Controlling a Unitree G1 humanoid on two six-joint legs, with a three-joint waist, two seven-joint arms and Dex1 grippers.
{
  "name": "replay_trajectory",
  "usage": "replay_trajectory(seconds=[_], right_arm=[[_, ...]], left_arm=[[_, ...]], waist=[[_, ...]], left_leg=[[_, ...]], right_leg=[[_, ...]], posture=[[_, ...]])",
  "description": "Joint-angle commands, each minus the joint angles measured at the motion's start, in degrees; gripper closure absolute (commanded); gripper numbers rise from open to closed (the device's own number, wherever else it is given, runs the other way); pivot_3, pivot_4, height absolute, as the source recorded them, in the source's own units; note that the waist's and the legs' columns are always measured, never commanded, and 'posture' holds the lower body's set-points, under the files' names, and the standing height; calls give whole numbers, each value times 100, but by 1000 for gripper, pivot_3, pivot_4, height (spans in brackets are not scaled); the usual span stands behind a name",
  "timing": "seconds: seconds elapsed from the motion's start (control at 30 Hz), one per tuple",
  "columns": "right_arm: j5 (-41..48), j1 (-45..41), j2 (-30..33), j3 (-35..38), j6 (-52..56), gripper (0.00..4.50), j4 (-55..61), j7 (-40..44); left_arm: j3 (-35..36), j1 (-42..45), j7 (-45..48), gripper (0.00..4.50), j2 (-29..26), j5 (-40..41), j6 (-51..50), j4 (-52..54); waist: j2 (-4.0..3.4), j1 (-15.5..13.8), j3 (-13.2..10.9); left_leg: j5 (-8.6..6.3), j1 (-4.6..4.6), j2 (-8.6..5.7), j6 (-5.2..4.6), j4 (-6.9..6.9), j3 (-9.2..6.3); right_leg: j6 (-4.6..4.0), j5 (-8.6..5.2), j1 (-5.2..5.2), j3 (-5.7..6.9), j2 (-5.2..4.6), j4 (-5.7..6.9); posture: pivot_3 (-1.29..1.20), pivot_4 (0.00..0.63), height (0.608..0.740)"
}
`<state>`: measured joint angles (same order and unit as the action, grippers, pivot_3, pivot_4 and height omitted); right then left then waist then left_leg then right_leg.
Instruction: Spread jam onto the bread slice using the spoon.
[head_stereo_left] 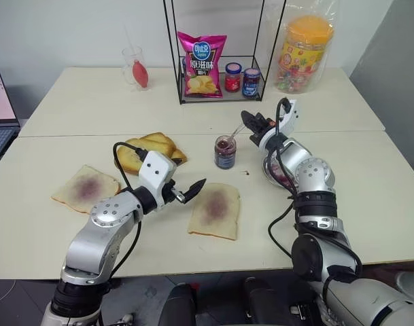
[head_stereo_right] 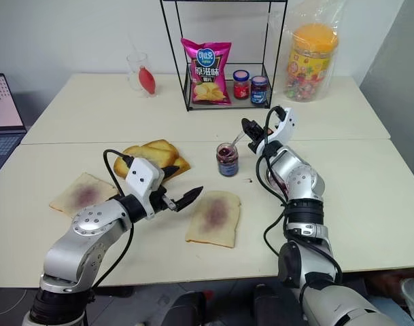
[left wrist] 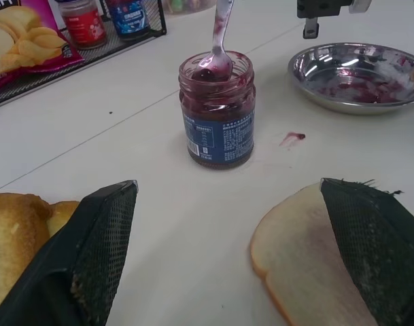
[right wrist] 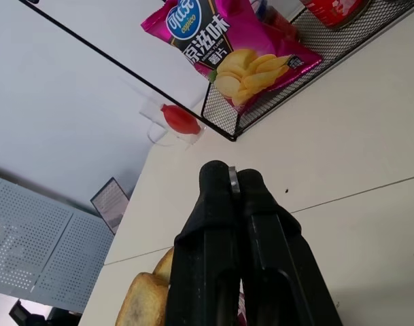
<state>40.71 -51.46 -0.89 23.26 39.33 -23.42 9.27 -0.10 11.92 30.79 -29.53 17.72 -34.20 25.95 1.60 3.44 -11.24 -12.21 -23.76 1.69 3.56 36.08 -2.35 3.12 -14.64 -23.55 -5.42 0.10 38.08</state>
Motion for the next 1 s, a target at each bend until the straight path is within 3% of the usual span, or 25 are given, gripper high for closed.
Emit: replay_trajectory(seconds=[0.03,0.67,0.8,1.0], right_arm=[[214,-253,49,124,-49,4496,85,-56],[805,-280,106,519,114,4496,263,-406],[1468,-156,115,544,755,4496,1023,-463],[2140,411,178,115,1676,4496,2470,-699]], left_arm=[[32,116,56,0,-11,-9,191,26],[105,316,258,0,-14,90,378,-141],[282,174,686,0,-78,388,659,2],[748,-874,1406,0,-776,452,1082,314]], waist=[[0,0,0],[0,0,0],[-1,-3,-1],[-2,20,0]], left_leg=[[0,0,0,0,0,0],[0,-2,0,0,0,0],[0,-10,0,0,-1,0],[-1,-13,4,-1,-12,-1]], right_leg=[[0,0,0,0,0,0],[0,0,-2,1,0,-1],[0,0,-9,1,0,0],[-4,-2,-19,2,1,0]], posture=[[0,150,740],[0,150,740],[0,150,740],[0,150,740]])
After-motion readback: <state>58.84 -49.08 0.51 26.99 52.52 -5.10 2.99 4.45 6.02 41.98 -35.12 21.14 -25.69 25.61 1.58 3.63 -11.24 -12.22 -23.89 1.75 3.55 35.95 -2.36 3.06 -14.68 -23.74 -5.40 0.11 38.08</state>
